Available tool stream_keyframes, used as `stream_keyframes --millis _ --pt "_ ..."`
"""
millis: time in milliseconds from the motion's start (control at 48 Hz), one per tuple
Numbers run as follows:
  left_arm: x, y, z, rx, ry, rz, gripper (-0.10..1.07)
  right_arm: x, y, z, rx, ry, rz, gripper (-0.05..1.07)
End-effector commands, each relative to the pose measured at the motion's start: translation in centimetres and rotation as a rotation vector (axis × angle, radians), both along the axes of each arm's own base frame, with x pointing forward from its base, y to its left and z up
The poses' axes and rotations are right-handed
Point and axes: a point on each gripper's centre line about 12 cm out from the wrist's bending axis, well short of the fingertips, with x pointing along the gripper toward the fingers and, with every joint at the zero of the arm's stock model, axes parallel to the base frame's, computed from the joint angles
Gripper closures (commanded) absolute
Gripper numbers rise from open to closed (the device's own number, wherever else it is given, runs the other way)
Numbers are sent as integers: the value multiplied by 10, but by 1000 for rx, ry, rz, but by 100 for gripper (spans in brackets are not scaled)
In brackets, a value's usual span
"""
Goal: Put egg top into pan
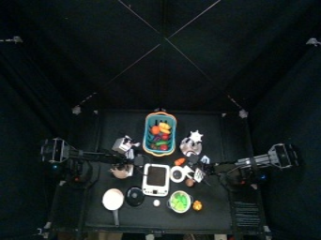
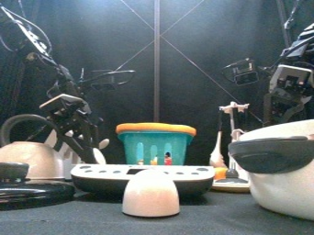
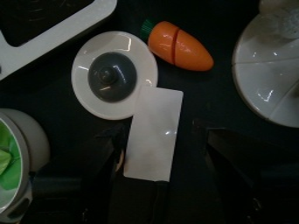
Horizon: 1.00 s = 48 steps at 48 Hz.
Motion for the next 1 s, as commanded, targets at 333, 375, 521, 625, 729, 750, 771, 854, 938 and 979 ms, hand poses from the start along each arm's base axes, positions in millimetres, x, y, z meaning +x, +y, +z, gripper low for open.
stream_keyframes --millis 333,375,521,625,729,750,771,854,938,979 --pt "-23 -32 47 25 -42 -82 31 8 0 11 0 -40 2 9" --pt "-29 -42 54 17 -38 -103 32 9 0 12 0 -42 2 9" --pt "-46 -68 69 -54 -33 -137 32 11 -1 15 -1 -53 1 9" --pt "-63 -81 72 -121 -9 -146 32 12 0 16 2 -55 -2 9" --pt "-80 -91 68 -199 29 -139 32 14 0 18 6 -61 -4 9" --pt "-83 -93 67 -216 38 -135 32 14 0 18 6 -63 -4 9" --pt "-85 -95 67 -236 42 -133 32 14 0 19 6 -63 -4 9" --pt "-95 -104 63 -326 64 -115 32 17 0 20 5 -67 -4 9" --pt "-103 -110 56 -390 98 -100 32 18 0 20 2 -66 -2 9" --pt "-106 -112 52 -412 113 -89 32 19 0 20 2 -65 -3 9"
